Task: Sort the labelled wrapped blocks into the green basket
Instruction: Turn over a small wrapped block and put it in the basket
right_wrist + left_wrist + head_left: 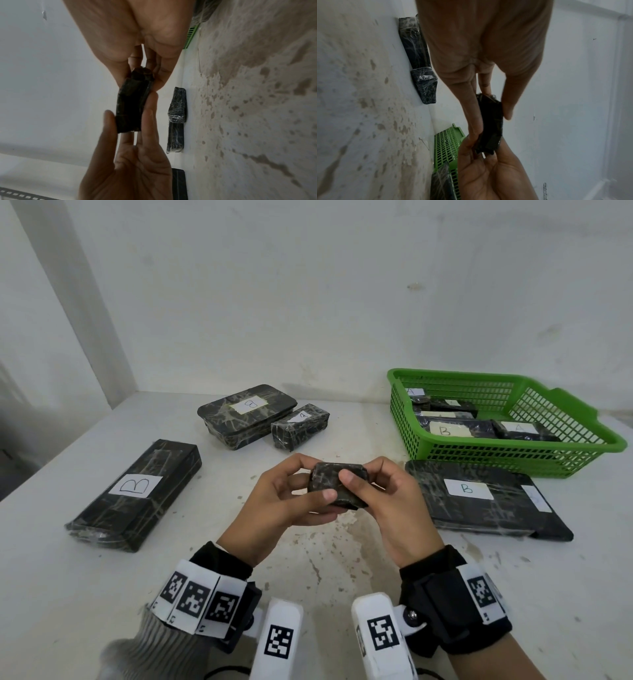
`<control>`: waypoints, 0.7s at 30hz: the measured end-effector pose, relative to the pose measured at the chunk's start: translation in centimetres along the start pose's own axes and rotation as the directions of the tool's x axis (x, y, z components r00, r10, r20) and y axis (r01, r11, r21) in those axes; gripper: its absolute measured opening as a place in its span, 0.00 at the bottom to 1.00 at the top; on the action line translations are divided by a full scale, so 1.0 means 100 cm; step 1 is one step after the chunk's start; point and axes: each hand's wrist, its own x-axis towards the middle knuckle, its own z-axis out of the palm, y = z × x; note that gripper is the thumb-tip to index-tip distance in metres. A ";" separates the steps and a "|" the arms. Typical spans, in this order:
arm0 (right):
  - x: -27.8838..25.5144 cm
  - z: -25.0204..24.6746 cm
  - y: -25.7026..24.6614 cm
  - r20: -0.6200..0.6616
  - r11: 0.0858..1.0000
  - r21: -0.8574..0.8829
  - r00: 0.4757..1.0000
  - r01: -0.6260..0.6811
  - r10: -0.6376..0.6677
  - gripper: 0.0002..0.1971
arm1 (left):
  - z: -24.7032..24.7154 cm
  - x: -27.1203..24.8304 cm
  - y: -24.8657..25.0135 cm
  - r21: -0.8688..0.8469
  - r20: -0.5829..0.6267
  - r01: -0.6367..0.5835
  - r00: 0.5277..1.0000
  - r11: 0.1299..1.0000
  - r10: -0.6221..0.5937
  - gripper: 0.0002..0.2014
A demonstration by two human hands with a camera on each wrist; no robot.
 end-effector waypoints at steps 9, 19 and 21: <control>-0.002 -0.004 -0.009 0.167 0.997 0.052 0.985 -0.049 0.040 0.23 | -0.003 0.002 0.001 -0.046 -0.049 -0.061 0.997 0.997 0.058 0.21; -0.003 0.000 -0.013 0.146 0.991 0.004 0.981 -0.130 0.128 0.28 | -0.011 0.005 -0.005 0.069 -0.073 -0.127 0.989 0.990 0.132 0.29; -0.003 0.002 -0.014 0.118 0.993 0.028 0.987 -0.115 0.111 0.27 | -0.010 0.004 -0.006 0.092 -0.058 -0.139 0.988 0.986 0.145 0.25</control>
